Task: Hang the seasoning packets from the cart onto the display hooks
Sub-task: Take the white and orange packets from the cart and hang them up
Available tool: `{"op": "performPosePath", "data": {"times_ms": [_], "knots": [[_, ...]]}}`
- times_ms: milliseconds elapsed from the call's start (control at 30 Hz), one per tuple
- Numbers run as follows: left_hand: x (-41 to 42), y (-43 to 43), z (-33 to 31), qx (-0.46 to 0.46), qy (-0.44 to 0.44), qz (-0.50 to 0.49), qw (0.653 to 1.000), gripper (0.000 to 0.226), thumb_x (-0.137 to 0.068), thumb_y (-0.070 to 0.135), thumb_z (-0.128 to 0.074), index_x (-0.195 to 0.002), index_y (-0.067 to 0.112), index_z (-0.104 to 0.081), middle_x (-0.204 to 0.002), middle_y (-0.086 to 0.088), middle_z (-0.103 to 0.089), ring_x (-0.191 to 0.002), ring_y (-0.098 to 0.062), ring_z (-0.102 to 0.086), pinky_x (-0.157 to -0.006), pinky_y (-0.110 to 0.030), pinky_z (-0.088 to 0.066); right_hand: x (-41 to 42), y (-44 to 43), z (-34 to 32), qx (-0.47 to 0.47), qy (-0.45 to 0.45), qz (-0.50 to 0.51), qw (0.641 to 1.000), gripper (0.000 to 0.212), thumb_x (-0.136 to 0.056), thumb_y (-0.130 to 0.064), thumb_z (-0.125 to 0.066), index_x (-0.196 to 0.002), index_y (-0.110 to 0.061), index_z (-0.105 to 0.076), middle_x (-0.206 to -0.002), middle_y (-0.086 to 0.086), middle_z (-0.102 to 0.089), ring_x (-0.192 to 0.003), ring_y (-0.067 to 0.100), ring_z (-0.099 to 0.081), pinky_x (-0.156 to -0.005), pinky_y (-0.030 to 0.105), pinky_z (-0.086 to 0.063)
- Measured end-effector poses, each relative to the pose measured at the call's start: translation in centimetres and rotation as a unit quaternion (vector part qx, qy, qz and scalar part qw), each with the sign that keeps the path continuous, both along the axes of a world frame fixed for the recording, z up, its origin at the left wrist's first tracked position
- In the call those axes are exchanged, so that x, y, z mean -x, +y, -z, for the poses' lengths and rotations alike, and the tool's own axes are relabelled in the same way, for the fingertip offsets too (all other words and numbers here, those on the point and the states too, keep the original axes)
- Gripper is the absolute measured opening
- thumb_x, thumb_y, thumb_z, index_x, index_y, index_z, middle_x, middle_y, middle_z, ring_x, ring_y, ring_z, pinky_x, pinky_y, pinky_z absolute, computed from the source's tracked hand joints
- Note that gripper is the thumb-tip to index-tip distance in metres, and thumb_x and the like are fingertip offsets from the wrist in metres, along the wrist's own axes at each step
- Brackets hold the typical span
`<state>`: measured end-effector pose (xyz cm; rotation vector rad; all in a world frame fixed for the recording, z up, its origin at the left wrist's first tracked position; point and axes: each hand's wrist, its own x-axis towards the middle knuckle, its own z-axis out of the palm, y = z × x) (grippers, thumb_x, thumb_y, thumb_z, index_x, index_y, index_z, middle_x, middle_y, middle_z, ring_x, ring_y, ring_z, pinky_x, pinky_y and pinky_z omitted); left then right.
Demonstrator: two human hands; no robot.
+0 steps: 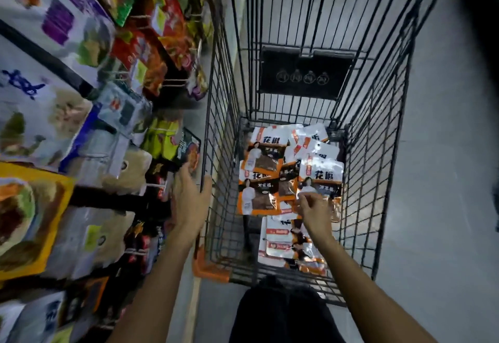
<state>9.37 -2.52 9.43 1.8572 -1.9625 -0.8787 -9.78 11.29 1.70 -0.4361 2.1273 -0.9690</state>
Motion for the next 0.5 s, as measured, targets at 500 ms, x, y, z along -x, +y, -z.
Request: {"op": "performPosePath", "data": {"times_ms": [500], "knots": [[-0.1, -2.2, 6.9, 0.064, 0.057, 0.059, 0.995, 0.031, -0.102, 0.021, -0.036, -0.12, 0.005, -0.056, -0.108, 0.0, -0.06, -0.1, -0.015, -0.056, -0.081, -0.025, -0.042, -3.8, -9.2, 16.2, -0.159, -0.065, 0.027, 0.985, 0.075, -0.088, -0.024, -0.069, -0.142, 0.004, -0.025, -0.144, 0.024, -0.035, -0.131, 0.038, -0.04, -0.11, 0.044, -0.035]]}}
